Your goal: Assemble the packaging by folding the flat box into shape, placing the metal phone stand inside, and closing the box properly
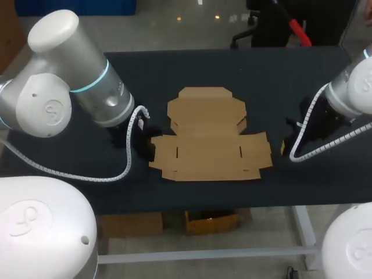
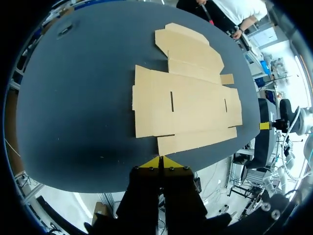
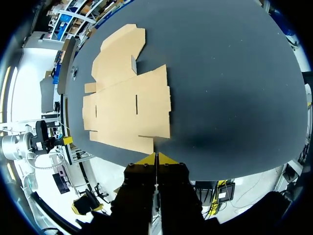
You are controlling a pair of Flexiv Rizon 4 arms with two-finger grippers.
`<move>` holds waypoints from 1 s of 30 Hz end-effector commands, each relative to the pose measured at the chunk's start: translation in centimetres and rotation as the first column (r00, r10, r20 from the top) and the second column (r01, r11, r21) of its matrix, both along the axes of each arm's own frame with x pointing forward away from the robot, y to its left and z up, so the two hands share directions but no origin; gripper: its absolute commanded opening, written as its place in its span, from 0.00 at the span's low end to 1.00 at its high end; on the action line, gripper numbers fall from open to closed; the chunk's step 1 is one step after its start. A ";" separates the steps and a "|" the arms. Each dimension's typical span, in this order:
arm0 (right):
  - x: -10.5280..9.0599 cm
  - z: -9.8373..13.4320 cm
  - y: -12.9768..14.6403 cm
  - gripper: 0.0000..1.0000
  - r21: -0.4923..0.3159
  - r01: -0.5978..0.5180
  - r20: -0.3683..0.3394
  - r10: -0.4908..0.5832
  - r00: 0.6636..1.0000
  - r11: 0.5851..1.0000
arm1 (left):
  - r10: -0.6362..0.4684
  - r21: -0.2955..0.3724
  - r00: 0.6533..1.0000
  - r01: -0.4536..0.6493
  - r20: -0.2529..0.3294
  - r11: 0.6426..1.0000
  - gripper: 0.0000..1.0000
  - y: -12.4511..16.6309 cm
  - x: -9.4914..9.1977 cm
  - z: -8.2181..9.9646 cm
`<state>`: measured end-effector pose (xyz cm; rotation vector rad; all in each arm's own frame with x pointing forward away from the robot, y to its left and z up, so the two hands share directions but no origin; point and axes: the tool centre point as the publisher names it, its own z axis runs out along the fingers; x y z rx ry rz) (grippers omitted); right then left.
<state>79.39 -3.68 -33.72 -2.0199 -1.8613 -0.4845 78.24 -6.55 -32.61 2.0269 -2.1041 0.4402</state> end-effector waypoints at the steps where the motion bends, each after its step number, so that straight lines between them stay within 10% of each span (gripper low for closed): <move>1: -1.1 0.1 -0.1 0.00 -0.005 0.031 0.045 -0.031 0.999 1.000 | 0.006 -0.011 1.000 -0.006 0.012 1.000 0.00 0.6 -1.0 -0.1; 30: -1.5 0.1 -0.5 0.00 -0.006 0.046 0.035 -0.046 0.998 0.999 | 0.016 -0.014 1.000 -0.016 0.007 1.000 0.00 0.9 -1.1 -0.1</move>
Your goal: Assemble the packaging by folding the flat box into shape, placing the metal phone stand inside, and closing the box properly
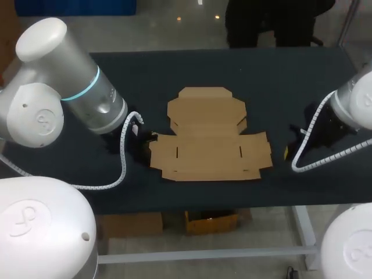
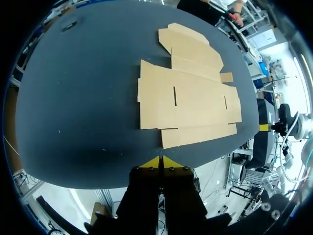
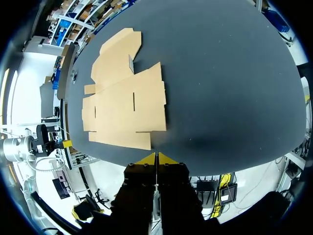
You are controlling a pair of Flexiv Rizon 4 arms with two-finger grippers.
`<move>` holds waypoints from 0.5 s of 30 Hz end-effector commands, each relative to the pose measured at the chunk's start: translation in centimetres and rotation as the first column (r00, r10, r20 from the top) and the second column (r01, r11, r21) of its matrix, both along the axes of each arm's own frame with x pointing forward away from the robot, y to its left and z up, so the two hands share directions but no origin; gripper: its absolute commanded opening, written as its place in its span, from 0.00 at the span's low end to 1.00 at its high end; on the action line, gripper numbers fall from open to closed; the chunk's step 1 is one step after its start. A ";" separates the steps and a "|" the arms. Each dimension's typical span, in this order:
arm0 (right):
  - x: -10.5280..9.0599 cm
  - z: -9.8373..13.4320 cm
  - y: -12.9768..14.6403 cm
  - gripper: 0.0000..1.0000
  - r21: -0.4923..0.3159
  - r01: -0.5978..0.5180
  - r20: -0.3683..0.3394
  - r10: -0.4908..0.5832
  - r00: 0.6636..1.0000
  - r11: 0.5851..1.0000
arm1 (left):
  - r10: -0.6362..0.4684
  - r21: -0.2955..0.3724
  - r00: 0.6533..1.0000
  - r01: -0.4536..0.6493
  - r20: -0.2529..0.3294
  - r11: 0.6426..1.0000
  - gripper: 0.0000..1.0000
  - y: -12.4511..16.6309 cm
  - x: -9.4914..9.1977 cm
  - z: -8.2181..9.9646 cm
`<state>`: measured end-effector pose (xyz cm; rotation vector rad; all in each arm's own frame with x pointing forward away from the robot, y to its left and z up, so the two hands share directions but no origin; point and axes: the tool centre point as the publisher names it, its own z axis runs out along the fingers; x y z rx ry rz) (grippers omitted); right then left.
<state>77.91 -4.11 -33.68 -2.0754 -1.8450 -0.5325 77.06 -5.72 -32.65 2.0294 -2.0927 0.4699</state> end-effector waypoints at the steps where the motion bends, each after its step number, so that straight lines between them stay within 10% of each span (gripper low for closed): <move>1: 0.0 0.0 -0.1 0.00 -0.002 0.009 -0.014 -0.009 1.000 1.000 | 0.018 0.007 1.000 -0.018 -0.002 1.000 0.00 0.1 0.1 -0.1; 15: -1.6 -1.4 -0.4 0.00 0.015 0.065 -0.065 -0.064 0.996 0.998 | 0.064 0.001 0.998 -0.064 -0.016 0.998 0.00 0.4 -0.1 -1.5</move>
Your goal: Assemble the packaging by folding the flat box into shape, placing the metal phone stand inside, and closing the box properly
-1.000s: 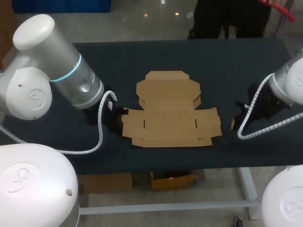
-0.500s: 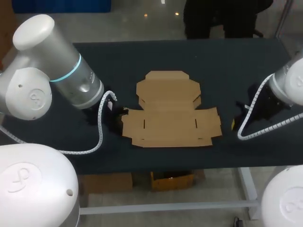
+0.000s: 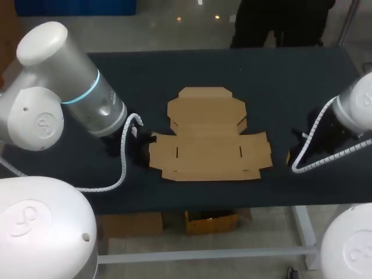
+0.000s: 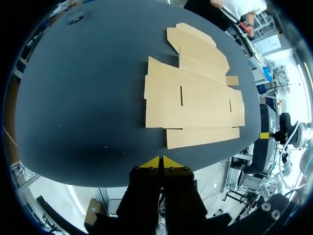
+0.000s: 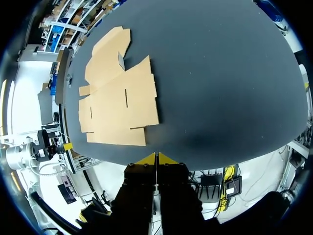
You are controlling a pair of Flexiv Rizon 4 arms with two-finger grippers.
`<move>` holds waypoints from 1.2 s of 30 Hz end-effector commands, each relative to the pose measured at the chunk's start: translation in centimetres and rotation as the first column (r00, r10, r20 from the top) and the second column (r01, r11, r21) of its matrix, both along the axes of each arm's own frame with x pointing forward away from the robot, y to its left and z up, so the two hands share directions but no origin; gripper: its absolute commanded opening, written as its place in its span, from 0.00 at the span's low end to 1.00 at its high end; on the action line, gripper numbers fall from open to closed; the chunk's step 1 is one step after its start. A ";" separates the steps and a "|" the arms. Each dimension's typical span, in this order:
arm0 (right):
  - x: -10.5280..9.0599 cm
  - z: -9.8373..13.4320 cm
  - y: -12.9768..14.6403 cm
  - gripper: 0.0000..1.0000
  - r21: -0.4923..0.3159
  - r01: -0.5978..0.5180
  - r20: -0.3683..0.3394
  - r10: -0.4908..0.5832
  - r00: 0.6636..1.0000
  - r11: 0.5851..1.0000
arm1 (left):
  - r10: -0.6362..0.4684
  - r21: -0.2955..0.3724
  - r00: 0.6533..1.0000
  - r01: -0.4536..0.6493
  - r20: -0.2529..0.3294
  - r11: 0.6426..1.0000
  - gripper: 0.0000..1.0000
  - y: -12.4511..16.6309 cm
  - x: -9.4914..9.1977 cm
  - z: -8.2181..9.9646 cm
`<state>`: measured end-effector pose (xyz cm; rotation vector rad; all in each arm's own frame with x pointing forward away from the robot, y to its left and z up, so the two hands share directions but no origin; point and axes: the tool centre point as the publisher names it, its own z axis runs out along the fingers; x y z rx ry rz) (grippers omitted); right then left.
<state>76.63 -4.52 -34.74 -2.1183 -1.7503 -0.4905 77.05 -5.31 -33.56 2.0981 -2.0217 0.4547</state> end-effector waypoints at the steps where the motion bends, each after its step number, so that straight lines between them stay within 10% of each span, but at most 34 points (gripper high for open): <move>1: -0.3 -0.4 0.0 0.00 0.004 0.009 -0.008 -0.009 1.000 1.000 | 0.003 -0.001 1.000 -0.003 0.004 1.000 0.00 0.0 -0.1 -0.7; 36: 0.5 -3.9 1.4 0.00 0.067 0.000 -0.092 0.006 0.996 0.998 | -0.048 -0.096 0.997 0.042 -0.056 0.995 0.00 -0.3 0.2 -5.2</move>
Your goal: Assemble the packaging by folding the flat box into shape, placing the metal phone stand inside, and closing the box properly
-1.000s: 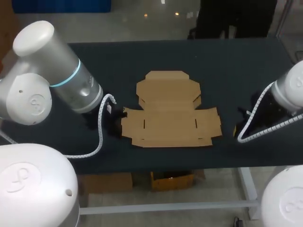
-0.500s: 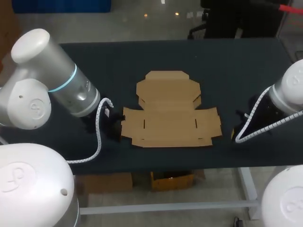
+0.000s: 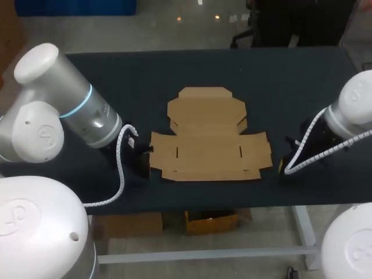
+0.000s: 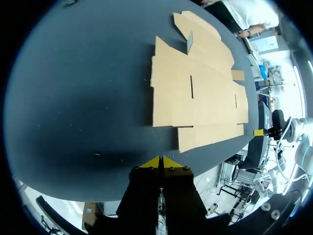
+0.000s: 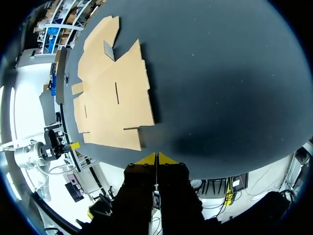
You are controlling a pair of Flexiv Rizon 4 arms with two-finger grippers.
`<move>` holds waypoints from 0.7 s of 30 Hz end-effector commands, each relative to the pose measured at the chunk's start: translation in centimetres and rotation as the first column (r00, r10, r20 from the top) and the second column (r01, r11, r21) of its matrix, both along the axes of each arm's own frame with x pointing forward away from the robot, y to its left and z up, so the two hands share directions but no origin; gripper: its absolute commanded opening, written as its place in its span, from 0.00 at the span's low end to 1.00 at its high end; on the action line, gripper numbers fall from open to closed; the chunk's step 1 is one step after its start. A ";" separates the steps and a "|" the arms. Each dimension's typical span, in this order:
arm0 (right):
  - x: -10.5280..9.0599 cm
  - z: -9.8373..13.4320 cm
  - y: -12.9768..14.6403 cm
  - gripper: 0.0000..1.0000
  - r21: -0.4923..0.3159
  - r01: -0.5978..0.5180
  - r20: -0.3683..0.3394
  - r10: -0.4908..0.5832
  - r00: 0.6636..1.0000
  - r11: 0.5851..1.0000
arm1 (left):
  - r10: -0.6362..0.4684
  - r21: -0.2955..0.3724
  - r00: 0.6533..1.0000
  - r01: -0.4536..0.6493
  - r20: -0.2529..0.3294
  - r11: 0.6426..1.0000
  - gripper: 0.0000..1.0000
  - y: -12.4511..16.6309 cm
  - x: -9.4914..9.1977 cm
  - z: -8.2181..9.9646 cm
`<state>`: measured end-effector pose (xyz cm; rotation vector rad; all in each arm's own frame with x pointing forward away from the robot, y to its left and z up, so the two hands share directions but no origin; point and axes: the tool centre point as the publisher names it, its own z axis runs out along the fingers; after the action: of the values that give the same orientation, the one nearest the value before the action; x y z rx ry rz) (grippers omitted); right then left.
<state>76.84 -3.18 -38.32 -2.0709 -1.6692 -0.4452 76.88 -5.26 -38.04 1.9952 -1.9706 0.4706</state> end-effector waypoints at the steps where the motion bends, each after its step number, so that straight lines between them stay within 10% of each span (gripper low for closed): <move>1: 0.3 -0.5 0.1 0.00 0.011 -0.005 -0.013 0.006 1.000 1.000 | -0.011 -0.008 1.000 0.011 -0.008 1.000 0.00 -0.3 0.4 -0.7; 21: -0.3 -1.4 0.6 0.00 0.032 -0.010 -0.043 0.011 0.999 0.999 | -0.036 -0.024 0.999 0.035 -0.027 0.999 0.00 -0.9 0.8 -1.5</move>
<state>76.65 -2.55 -39.58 -2.0447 -1.6389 -0.4111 77.51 -6.11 -39.32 1.9418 -1.9714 0.4559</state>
